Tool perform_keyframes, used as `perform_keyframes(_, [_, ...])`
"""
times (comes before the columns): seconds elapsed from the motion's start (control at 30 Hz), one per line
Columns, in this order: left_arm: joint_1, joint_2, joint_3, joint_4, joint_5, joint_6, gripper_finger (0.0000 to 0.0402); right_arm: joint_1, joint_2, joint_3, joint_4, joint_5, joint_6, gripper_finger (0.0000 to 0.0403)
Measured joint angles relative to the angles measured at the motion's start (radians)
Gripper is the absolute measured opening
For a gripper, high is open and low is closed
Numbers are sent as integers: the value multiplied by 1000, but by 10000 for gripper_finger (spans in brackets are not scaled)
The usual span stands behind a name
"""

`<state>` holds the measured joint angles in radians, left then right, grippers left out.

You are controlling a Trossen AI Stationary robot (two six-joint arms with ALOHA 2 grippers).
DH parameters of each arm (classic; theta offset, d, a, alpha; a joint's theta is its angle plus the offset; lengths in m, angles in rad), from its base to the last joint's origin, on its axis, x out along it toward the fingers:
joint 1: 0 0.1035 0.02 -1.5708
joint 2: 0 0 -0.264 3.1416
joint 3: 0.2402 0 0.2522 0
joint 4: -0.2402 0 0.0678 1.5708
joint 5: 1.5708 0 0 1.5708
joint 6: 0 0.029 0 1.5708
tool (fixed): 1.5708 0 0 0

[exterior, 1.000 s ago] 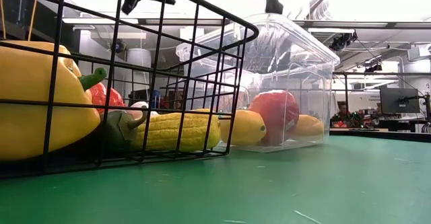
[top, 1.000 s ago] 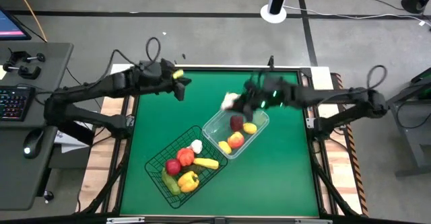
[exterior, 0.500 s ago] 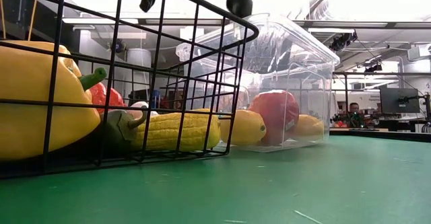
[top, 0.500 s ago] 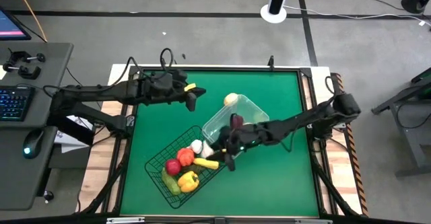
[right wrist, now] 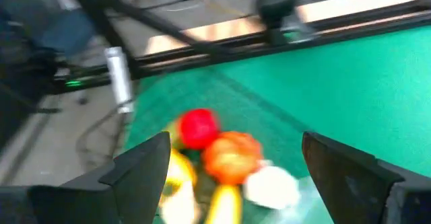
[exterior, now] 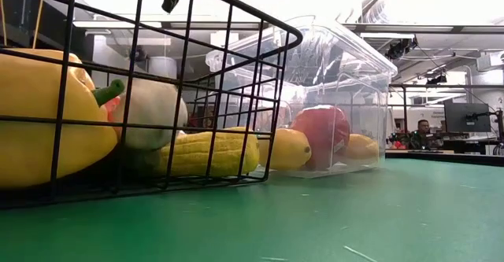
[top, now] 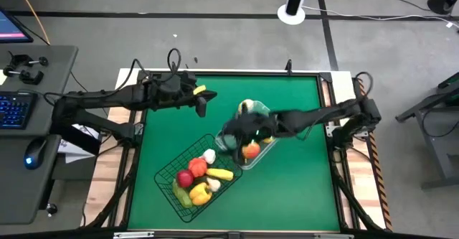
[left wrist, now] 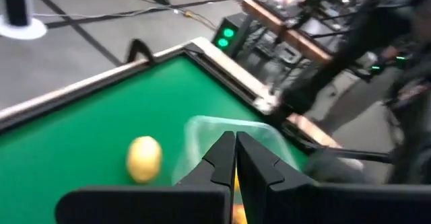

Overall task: Sort produce into baskets
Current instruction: Put the lemon into the transparent bin

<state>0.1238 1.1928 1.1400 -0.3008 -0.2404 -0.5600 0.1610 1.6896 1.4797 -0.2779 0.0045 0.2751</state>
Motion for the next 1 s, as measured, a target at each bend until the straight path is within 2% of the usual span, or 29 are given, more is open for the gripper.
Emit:
perform_keyframes(0.1, [108,11,0,-36,60,51,10,-57,-54,21,-89,57,-29,327])
perform_keyframes(0.2, [237,34,1,-44,179,136,42,-118,-116,16,-158,121,-1,327])
perform_keyframes(0.37, [406,107,0,-34,441,267,134,-200,-215,13,-304,232,108,328])
perform_keyframes(0.5, [445,193,1,-30,578,397,211,-216,-276,13,-406,300,195,328])
perform_keyframes(0.63, [439,319,49,-42,598,515,271,-213,-318,12,-487,360,272,328])
perform_keyframes(0.77, [407,456,106,-35,596,542,311,-212,-333,12,-546,377,331,328])
perform_keyframes(0.87, [367,542,131,-5,598,552,329,-212,-333,11,-587,377,353,328])
perform_keyframes(1.0, [312,632,132,108,588,498,332,-211,-333,11,-620,376,354,328])
